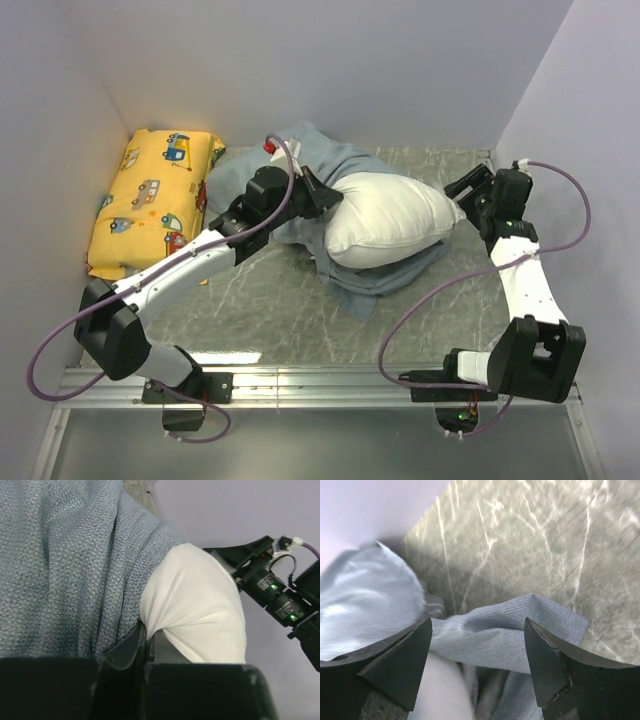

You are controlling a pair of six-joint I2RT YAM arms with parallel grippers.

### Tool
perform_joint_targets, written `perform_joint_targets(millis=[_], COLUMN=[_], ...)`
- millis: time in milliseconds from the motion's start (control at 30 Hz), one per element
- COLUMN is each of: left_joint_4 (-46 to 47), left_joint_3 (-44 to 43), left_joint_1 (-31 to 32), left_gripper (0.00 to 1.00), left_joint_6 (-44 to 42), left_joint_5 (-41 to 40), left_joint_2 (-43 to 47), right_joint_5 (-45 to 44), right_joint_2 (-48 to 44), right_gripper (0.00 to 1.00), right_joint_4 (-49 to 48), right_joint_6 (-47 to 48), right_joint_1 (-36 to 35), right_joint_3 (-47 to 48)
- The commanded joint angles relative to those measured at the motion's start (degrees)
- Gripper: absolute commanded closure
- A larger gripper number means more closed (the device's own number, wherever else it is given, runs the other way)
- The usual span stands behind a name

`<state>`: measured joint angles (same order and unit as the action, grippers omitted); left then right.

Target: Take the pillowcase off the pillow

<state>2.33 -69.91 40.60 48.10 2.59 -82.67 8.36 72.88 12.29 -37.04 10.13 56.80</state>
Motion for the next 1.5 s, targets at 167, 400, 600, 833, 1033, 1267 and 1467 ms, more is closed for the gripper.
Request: perform_joint_targets(millis=[167, 400, 600, 833, 1033, 1267, 1467], left_joint_4=[6.46, 7.69, 5.85, 2.42, -5.04, -18.21, -15.52], left_joint_3=[-1.19, -8.3, -19.64, -18.52, -16.23, -16.58, -11.57], left_joint_1=[3.43, 9.05, 9.85, 8.8, 6.07, 1.51, -4.47], left_gripper=[1.0, 1.0, 0.86, 0.42, 0.34, 0.24, 0.21], left_joint_6=[2.44, 2.0, -0.54, -3.1, -3.53, -9.42, -12.06], left_joint_5=[-3.82, -1.81, 5.23, 0.05, -6.78, -17.61, -11.82], left_joint_2=[-4.15, -14.43, -23.67, -18.5, -12.26, -11.19, -12.86], right_joint_5=[2.88, -0.88, -5.28, -6.51, -8.27, -13.53, -17.67], right_joint_2=[-3.62, -5.64, -9.07, -12.15, -12.07, -6.44, -5.47], right_gripper=[0.16, 0.15, 0.14, 0.14, 0.13, 0.1, 0.11], right_joint_4=[-1.31, 6.51, 8.71, 8.18, 8.45, 10.03, 6.79], right_joint_6=[-1.38, 5.47, 7.15, 9.52, 11.46, 14.54, 12.52], right_joint_1=[1.21, -6.69, -13.9, -16.01, -18.04, -25.24, -26.13], right_joint_3=[4.02, 10.53, 7.55, 0.95, -0.37, 1.12, -3.09])
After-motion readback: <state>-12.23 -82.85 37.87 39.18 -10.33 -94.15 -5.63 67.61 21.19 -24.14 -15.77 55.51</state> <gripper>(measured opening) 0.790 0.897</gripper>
